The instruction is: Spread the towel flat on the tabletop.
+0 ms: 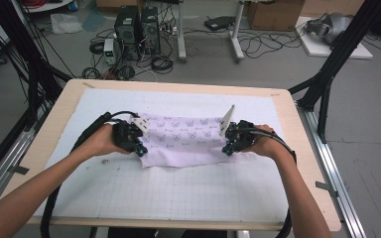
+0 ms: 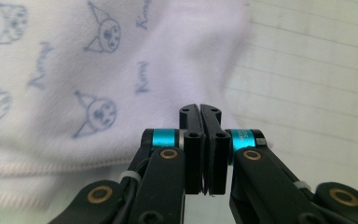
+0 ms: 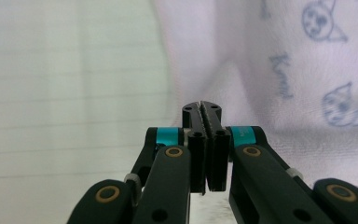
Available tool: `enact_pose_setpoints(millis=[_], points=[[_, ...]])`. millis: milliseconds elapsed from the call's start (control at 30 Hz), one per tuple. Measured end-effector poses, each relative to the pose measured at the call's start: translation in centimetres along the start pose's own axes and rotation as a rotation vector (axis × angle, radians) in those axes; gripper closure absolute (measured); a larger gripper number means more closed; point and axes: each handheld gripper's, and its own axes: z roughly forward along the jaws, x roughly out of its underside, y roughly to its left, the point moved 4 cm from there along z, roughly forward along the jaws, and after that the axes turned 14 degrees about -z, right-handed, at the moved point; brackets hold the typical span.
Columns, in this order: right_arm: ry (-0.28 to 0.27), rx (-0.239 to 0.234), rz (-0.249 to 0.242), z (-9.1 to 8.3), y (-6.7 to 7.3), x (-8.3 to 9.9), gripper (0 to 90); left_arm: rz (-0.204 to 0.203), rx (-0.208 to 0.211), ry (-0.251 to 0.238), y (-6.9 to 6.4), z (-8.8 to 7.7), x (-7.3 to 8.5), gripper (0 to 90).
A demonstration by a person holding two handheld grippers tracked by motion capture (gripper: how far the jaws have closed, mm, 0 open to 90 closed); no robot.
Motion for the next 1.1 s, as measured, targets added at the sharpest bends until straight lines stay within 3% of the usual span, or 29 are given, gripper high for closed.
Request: enact_pose_setpoints(millis=[100,167,200,267,367,400,433,467,500,533,567,600,767,967,1100], points=[[-0.087,-0.022,0.015,-1.5,1.5,-0.2,89.9,0.014,0.009,-0.027,-0.5,-1.8,1.1,87.8],[-0.133,-0.022,-0.006,-2.2,2.6,-0.5,89.9,0.034,0.036,-0.042,-1.1,-2.9,2.0,87.8],[-0.168,-0.058,-0.010,-2.6,3.4,-0.6,90.0,0.033,0.054,-0.055,-1.7,-3.4,2.5,87.8],[-0.233,-0.084,-0.032,-3.5,5.3,-0.8,90.0,0.061,0.099,-0.070,-2.9,-4.5,3.6,87.7],[-0.338,-0.144,-0.083,-4.4,8.0,-1.0,90.0,0.127,0.200,-0.071,-4.9,-5.6,5.5,87.5],[-0.363,-0.169,-0.104,-4.5,8.9,-1.1,90.0,0.134,0.222,-0.080,-5.5,-5.7,6.1,87.0],[-0.363,-0.159,-0.117,-4.4,9.6,-1.2,89.0,0.149,0.222,-0.091,-5.7,-5.7,6.5,83.7],[-0.355,-0.125,-0.121,-4.3,9.9,-1.1,82.0,0.145,0.189,-0.106,-5.7,-5.5,6.8,71.4],[-0.345,-0.112,-0.100,-4.0,10.0,-1.1,72.6,0.110,0.170,-0.093,-5.5,-5.2,7.1,57.4],[-0.320,-0.085,-0.092,-3.6,10.0,-1.0,65.4,0.097,0.159,-0.091,-5.4,-4.9,7.3,55.1],[-0.291,-0.054,-0.086,-3.1,9.9,-1.0,65.7,0.102,0.144,-0.103,-5.3,-4.6,7.4,53.2],[-0.263,-0.060,-0.071,-2.7,9.8,-1.0,65.7,0.097,0.135,-0.100,-5.2,-4.3,7.5,50.0],[-0.109,-0.033,-0.053,0.3,9.4,-1.5,63.8,0.063,0.087,-0.073,-5.4,-2.3,7.1,48.7],[0.108,-0.063,-0.062,3.8,9.3,-2.0,64.5,0.063,0.052,0.045,-5.7,1.0,6.5,51.8],[0.172,-0.086,-0.066,5.0,9.2,-2.1,67.0,0.042,0.052,0.107,-5.7,2.8,6.6,52.8]])
